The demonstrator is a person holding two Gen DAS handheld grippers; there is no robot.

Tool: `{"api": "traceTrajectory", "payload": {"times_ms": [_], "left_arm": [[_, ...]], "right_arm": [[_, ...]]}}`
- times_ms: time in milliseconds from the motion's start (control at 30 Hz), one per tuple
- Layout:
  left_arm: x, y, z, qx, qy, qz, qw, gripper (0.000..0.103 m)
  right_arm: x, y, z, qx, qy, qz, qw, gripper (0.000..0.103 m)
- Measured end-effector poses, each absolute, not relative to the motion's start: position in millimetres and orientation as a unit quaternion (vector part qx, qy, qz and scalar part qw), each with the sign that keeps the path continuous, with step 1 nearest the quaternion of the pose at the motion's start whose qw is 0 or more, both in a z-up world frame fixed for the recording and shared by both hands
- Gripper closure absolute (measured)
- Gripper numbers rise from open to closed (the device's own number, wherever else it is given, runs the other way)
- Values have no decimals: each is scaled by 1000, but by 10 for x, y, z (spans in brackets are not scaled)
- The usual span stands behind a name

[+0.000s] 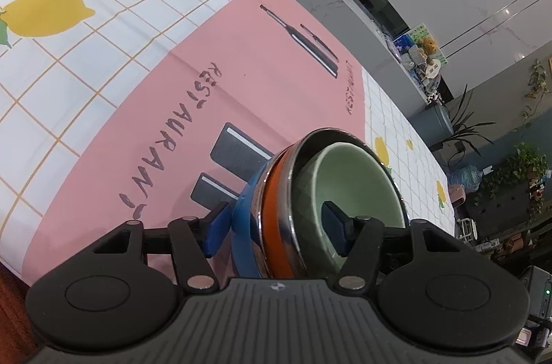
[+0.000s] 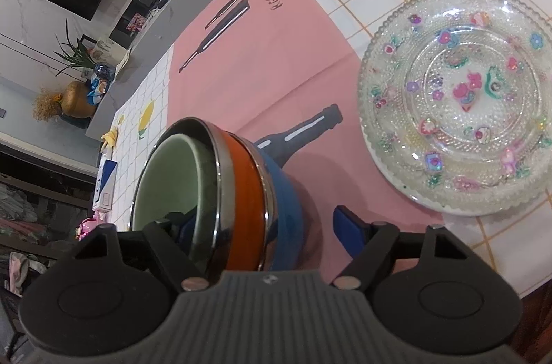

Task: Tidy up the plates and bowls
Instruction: 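Lift the nested bowl stack with both grippers and carry it toward the plates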

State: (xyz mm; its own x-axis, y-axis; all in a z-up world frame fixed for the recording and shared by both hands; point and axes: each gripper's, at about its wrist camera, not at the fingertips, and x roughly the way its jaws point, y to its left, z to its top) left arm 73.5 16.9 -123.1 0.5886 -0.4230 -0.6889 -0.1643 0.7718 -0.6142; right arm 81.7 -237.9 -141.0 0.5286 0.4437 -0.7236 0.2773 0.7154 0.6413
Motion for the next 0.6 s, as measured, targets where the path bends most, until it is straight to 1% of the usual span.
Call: {"api": "traceTrajectory", "payload": {"times_ms": [167, 233, 500, 600], "left_arm": [[757, 195, -1276, -341, 452, -81, 821, 40], [763, 190, -1280, -341, 452, -82, 820, 41], [761, 162, -1263, -327, 453, -80, 825, 45], [760, 152, -1258, -319, 455, -85, 827, 45]], "right_arm": [[825, -2350, -1405, 376, 481, 61, 790, 41], [842, -2356, -1434, 389, 485, 66, 781, 43], [812, -2352, -1422, 393, 483, 60, 780, 45], [796, -2349, -1420, 392, 485, 58, 780, 46]]}}
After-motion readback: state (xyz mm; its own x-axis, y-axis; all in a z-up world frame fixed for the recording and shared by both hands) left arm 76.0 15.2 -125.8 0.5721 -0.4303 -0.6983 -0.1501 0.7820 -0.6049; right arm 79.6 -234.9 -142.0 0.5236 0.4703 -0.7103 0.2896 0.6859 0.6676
